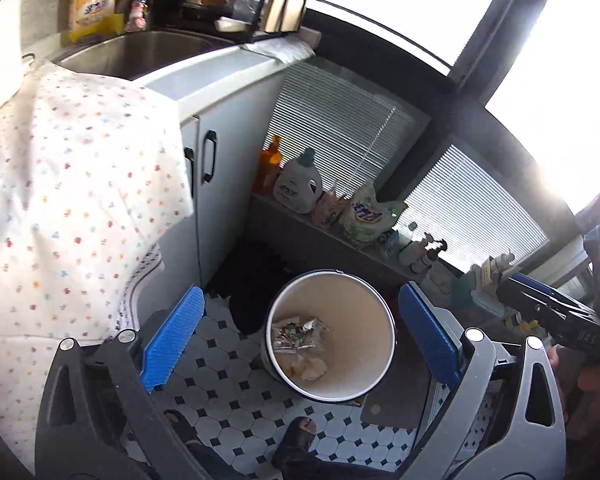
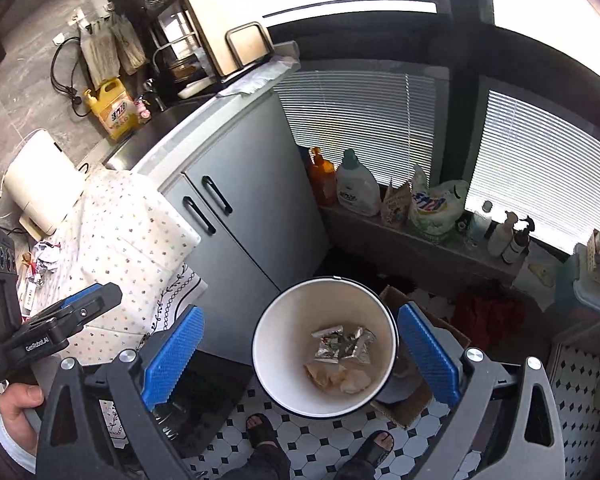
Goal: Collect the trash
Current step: 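Move both grippers back over the counter toward the remaining trash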
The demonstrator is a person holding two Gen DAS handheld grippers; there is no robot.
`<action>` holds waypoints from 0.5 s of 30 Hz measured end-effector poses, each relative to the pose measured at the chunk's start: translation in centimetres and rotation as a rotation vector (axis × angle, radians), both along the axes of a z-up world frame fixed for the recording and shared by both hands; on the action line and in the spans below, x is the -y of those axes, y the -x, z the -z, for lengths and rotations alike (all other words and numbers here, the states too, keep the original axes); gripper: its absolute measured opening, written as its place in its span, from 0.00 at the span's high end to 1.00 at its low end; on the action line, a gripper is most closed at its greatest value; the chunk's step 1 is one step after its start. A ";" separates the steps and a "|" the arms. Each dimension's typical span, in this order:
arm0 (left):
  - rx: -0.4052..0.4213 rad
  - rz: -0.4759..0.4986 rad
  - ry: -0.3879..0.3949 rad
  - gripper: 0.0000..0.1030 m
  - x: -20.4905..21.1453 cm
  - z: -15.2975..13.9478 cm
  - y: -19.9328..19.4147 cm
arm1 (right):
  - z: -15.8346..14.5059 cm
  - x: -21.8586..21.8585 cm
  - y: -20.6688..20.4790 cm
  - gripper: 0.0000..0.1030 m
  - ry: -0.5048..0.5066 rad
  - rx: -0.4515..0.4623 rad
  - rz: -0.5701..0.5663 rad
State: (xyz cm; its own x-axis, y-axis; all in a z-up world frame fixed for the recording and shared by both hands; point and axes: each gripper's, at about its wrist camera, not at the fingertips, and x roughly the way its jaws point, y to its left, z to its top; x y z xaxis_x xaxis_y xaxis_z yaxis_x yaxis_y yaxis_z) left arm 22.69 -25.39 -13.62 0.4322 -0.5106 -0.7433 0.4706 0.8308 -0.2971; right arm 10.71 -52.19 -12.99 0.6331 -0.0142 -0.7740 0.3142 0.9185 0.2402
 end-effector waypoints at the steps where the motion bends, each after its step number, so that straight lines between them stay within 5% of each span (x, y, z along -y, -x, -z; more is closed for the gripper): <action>1: 0.011 -0.021 -0.002 0.06 -1.0 -0.5 -0.1 | -0.3 -0.8 -0.6 0.08 -0.002 0.010 -0.016; 15: 0.085 -0.281 -0.018 0.06 -14.7 -3.9 -1.1 | -3.1 -12.1 -7.6 0.08 0.008 0.129 -0.189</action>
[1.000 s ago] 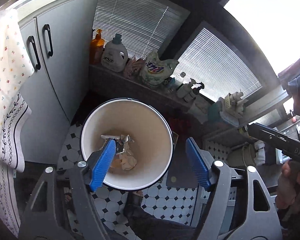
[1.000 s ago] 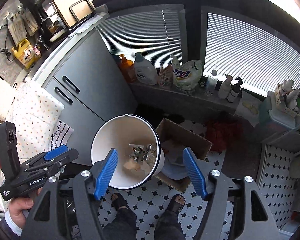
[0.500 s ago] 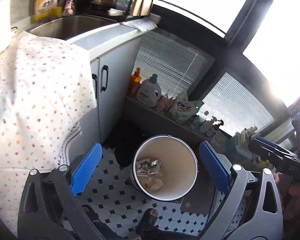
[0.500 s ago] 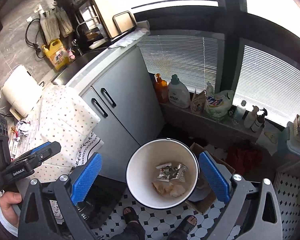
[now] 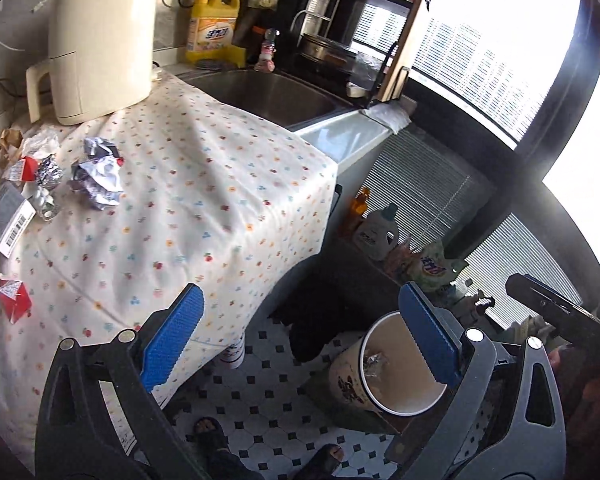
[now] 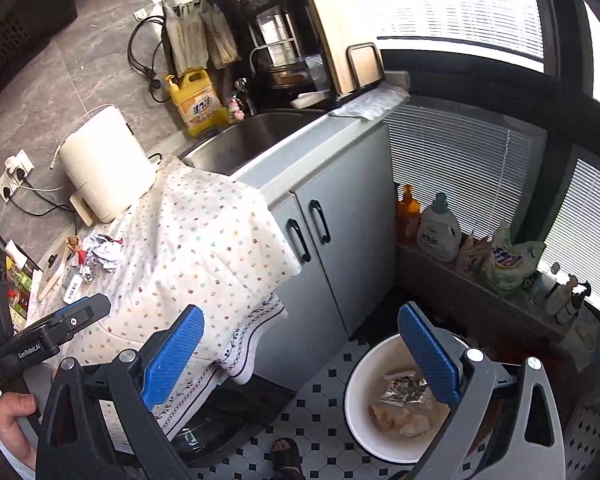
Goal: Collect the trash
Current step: 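Move both grippers back over the counter toward the remaining trash, then grasp the red paper scrap with the left gripper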
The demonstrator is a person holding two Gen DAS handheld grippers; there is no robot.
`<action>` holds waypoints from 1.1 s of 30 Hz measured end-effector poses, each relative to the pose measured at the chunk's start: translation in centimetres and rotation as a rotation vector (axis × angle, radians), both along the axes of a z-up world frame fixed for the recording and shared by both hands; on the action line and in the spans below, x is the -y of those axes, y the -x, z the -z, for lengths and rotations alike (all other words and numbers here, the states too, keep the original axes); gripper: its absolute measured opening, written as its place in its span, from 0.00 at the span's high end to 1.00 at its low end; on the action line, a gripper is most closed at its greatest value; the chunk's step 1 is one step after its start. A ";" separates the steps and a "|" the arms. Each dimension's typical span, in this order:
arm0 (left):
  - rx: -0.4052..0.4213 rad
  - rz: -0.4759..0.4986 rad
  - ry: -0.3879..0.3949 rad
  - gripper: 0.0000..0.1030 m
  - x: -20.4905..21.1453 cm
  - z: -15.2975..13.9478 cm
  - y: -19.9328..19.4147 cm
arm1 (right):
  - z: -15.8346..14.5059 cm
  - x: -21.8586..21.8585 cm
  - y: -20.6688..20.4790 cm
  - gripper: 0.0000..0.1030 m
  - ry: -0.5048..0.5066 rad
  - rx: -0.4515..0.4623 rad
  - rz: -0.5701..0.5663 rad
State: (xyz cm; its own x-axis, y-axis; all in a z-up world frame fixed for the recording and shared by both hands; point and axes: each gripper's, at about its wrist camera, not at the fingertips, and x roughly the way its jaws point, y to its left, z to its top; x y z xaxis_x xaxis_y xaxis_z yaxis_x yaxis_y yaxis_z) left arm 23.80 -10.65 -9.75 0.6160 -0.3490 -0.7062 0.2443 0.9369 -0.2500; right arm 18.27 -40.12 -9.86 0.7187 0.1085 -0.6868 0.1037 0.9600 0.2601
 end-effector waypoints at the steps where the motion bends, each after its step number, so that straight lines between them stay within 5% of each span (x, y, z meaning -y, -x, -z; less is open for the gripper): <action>1: 0.001 -0.021 -0.002 0.06 -1.0 -0.1 0.0 | -0.1 -0.8 -0.4 0.08 0.005 0.005 -0.013; 15: 0.014 -0.322 0.002 0.06 -15.6 0.4 0.8 | 0.1 -13.2 -5.8 0.07 0.028 -0.008 -0.225; 24: -0.047 -0.396 0.036 0.13 -21.3 3.3 -0.3 | 1.1 -18.2 -8.2 0.08 0.031 -0.069 -0.294; 27: -0.084 -0.372 0.032 0.23 -21.8 4.7 -1.6 | 1.5 -19.3 -9.0 0.08 0.037 -0.087 -0.295; 31: -0.101 -0.330 -0.040 0.68 -22.0 5.8 -2.9 | 2.0 -21.0 -10.1 0.08 0.039 -0.104 -0.293; 33: -0.096 -0.300 -0.005 0.74 -22.8 5.4 -3.3 | 2.4 -22.0 -10.8 0.08 0.034 -0.108 -0.292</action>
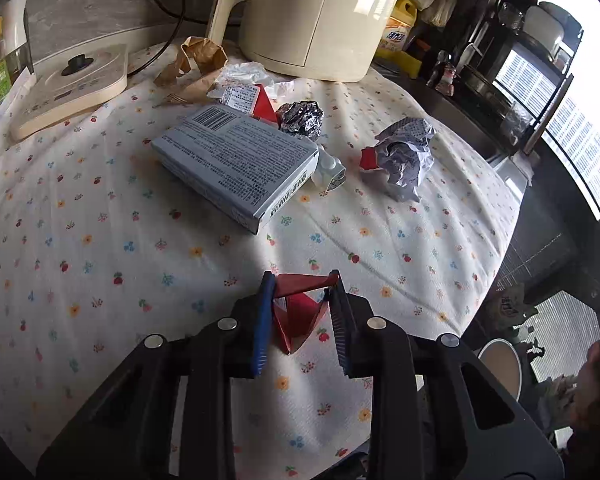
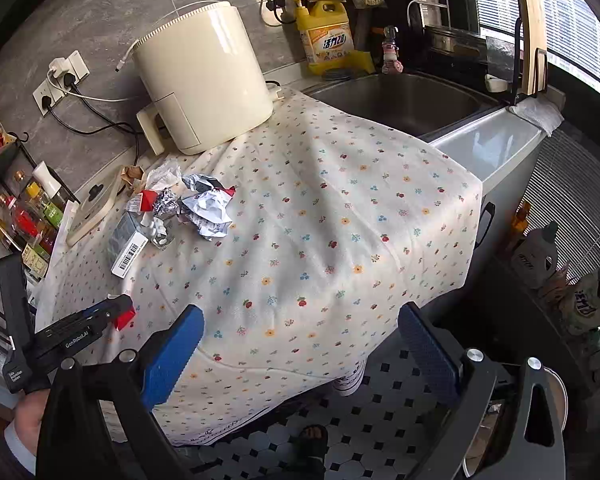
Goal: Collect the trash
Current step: 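Grasp the red paper scrap with the left gripper, then grasp the crumpled white paper wrapper with right gripper while left holds red scrap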
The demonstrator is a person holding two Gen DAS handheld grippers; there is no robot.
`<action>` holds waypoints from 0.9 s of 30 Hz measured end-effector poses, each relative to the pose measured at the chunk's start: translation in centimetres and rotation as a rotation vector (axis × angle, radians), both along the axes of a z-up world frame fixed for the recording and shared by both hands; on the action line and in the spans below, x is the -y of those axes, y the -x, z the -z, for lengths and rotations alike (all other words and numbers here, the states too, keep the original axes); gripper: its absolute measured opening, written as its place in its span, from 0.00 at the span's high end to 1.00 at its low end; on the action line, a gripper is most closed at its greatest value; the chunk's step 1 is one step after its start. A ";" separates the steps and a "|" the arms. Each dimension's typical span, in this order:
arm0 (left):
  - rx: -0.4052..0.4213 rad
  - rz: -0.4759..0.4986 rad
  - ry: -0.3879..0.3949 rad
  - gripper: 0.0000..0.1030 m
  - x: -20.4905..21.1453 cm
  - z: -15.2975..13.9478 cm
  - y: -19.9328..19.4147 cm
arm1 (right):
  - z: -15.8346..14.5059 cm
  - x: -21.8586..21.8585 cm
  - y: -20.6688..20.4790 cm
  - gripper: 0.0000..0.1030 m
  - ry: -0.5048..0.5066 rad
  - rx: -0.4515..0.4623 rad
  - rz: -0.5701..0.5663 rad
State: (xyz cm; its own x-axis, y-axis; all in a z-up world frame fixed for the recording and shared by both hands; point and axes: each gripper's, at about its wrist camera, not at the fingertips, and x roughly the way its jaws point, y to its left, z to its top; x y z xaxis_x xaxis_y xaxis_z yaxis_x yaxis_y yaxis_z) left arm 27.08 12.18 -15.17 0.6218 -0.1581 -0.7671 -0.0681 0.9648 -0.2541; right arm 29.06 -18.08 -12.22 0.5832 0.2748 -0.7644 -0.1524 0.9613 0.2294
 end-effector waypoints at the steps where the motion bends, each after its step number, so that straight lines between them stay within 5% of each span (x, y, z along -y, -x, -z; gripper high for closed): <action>1: 0.004 0.004 -0.005 0.74 -0.4 -0.1 -0.1 | 0.2 -0.5 -0.4 0.08 -0.004 -0.002 -0.001; 8: 0.064 0.035 -0.004 0.74 -3.1 -1.9 0.0 | 0.8 -5.5 -3.7 0.08 -0.005 0.012 -0.045; 25: 0.050 -0.147 -0.017 0.74 -11.9 -1.8 2.5 | 3.0 -13.5 -12.1 0.08 0.005 -0.023 -0.115; 27: 0.055 -0.156 -0.015 0.74 -12.0 -1.9 2.7 | 3.4 -13.8 -13.0 0.44 -0.007 -0.066 -0.149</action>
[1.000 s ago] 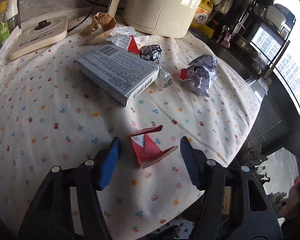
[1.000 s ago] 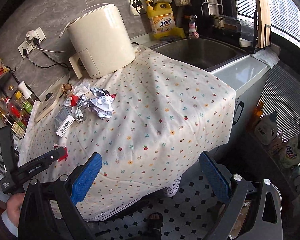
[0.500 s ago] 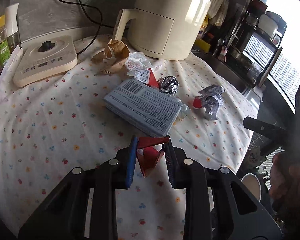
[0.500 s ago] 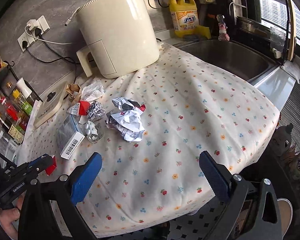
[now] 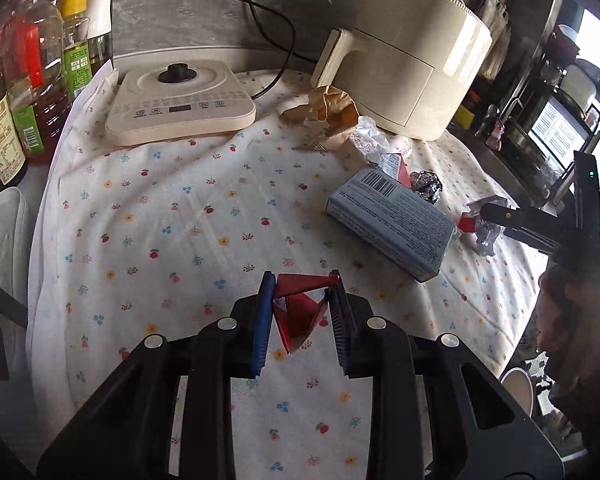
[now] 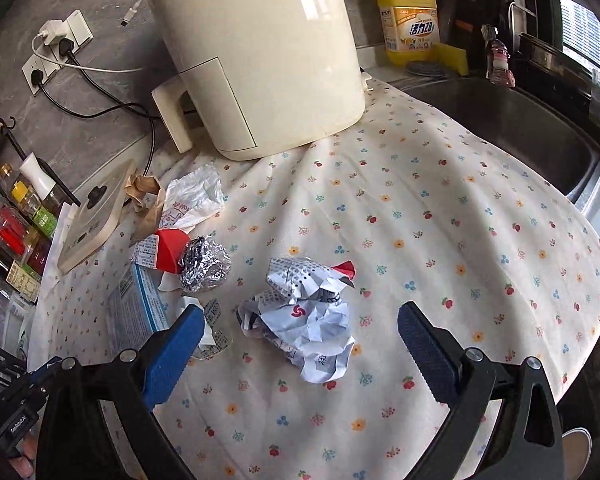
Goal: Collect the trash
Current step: 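Grasp the crumpled white paper wrapper with right gripper while left holds red scrap, then carry both items over the white bin and open both grippers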
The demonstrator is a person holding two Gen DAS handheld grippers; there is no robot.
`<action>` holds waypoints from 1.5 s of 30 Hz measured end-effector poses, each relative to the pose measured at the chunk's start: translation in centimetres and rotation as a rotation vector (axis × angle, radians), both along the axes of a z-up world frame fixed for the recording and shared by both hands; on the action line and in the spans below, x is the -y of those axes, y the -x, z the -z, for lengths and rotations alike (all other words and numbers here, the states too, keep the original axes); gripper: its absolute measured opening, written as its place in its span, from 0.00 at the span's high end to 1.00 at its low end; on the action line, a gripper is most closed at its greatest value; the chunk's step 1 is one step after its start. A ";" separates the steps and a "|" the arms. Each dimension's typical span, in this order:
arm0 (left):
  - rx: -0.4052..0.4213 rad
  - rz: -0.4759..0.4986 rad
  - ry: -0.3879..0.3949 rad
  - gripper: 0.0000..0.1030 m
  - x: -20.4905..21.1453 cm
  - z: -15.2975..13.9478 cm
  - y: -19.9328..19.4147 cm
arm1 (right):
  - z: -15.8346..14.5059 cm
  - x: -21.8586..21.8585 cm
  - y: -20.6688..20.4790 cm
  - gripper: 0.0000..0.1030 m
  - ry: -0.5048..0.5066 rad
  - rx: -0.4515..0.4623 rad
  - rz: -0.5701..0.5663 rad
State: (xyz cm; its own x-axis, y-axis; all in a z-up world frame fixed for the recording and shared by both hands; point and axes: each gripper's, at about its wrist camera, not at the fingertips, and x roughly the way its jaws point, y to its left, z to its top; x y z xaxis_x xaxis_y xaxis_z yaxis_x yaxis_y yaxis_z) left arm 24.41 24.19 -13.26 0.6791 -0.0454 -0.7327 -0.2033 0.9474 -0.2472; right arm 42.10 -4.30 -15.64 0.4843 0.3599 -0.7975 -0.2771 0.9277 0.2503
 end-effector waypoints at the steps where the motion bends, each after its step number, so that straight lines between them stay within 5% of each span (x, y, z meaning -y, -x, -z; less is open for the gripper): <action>1: 0.004 -0.001 0.001 0.74 0.1 -0.1 0.0 | 0.3 -0.2 -0.4 0.61 0.008 -0.051 -0.015; 8: 0.041 0.021 -0.002 0.74 2.5 -1.4 0.0 | -2.6 1.6 2.7 0.64 -0.050 0.010 -0.078; 16: 0.076 0.105 0.006 0.74 8.6 -2.9 -0.8 | -4.9 9.3 7.2 0.63 -0.082 0.032 -0.013; 28: 0.074 0.355 0.022 0.74 22.3 -3.3 -2.4 | -5.8 24.2 13.7 0.62 -0.065 0.036 0.204; 45: 0.044 0.661 0.031 0.74 40.7 -2.4 -1.5 | -3.5 42.1 23.8 0.60 -0.044 -0.014 0.521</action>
